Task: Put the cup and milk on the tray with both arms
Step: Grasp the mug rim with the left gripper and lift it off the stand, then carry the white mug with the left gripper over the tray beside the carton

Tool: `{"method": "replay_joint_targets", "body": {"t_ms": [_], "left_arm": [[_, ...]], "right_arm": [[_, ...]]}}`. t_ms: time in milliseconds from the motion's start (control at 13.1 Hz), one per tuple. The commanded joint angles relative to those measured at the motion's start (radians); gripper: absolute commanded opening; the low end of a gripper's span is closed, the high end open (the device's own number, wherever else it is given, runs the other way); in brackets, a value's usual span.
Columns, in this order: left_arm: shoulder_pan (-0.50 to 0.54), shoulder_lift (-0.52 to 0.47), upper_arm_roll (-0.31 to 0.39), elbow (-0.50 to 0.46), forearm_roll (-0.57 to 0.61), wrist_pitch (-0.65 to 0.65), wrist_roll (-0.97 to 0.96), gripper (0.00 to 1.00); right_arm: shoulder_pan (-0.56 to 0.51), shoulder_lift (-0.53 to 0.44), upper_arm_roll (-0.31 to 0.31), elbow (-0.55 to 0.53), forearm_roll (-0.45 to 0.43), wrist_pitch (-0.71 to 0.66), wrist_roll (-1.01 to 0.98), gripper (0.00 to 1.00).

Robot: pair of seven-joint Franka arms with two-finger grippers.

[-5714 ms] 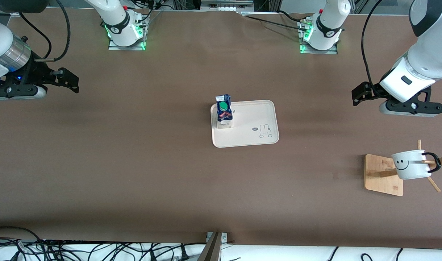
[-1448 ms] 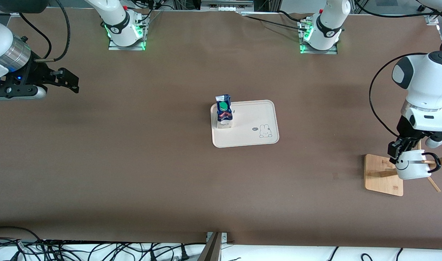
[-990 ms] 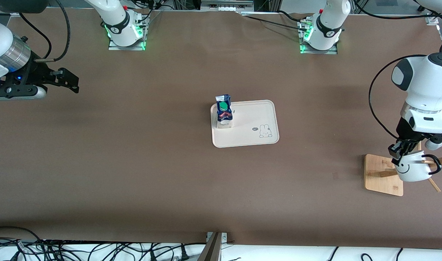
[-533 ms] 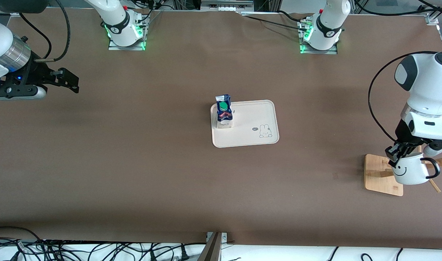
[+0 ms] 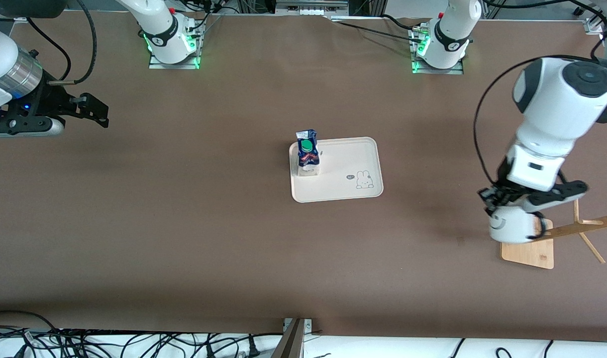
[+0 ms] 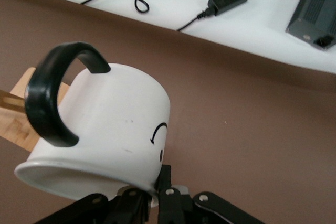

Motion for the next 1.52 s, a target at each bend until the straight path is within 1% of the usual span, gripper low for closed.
{"method": "replay_joint_targets", "body": {"t_ms": [0,76,229,305,381,457,533,762,914,990,1219,1371,1448], "left_arm": [[-0.004,0.012,-0.079,0.087,0.016,-0.204,-0.019,0.0],[-0.023,0.013,-0.095,0.119,0.009,-0.288,-0.017,0.0],[-0.063,0.059,-0.099,0.232,-0.002,-0.521,-0.01,0.0],[-0.103,0.097,-0.1,0.298,-0.022,-0.603,-0.01,0.0],[-0.128,0.128,-0.1,0.34,-0.063,-0.634,-0.013,0.0],[-0.146,0.144,-0.098,0.357,-0.109,-0.637,-0.017,0.0],[-0.166,0.145,-0.098,0.358,-0.126,-0.643,-0.017,0.0],[-0.227,0.179,-0.098,0.355,-0.132,-0.721,-0.031,0.0],[-0.26,0.214,-0.098,0.357,-0.178,-0.728,-0.135,0.0],[-0.28,0.245,-0.098,0.357,-0.215,-0.728,-0.143,0.0],[-0.295,0.344,-0.098,0.36,-0.261,-0.726,-0.152,0.0],[-0.316,0.458,-0.096,0.363,-0.333,-0.72,-0.195,0.0],[-0.323,0.521,-0.096,0.393,-0.352,-0.719,-0.191,0.0]], "right_arm": [[-0.013,0.007,0.014,0.022,-0.006,-0.015,0.002,1.0],[-0.013,0.007,0.014,0.022,-0.006,-0.015,0.002,1.0],[-0.01,0.006,0.014,0.022,-0.008,-0.015,0.002,1.0],[-0.01,0.006,0.014,0.022,-0.006,-0.016,0.002,1.0],[-0.013,0.006,0.014,0.022,-0.006,-0.016,0.002,1.0],[-0.013,0.006,0.014,0.022,-0.008,-0.016,0.002,1.0],[-0.013,0.006,0.014,0.02,-0.008,-0.016,0.002,1.0],[-0.01,0.006,0.014,0.022,-0.006,-0.018,0.002,1.0],[-0.01,0.004,0.014,0.02,-0.006,-0.02,0.002,1.0],[-0.01,0.004,0.014,0.02,-0.006,-0.02,0.002,1.0],[-0.01,0.003,0.014,0.019,-0.006,-0.027,0.002,1.0],[-0.01,0.003,0.014,0.019,-0.006,-0.027,0.002,1.0],[-0.01,0.003,0.014,0.02,-0.006,-0.027,0.002,1.0]]}}
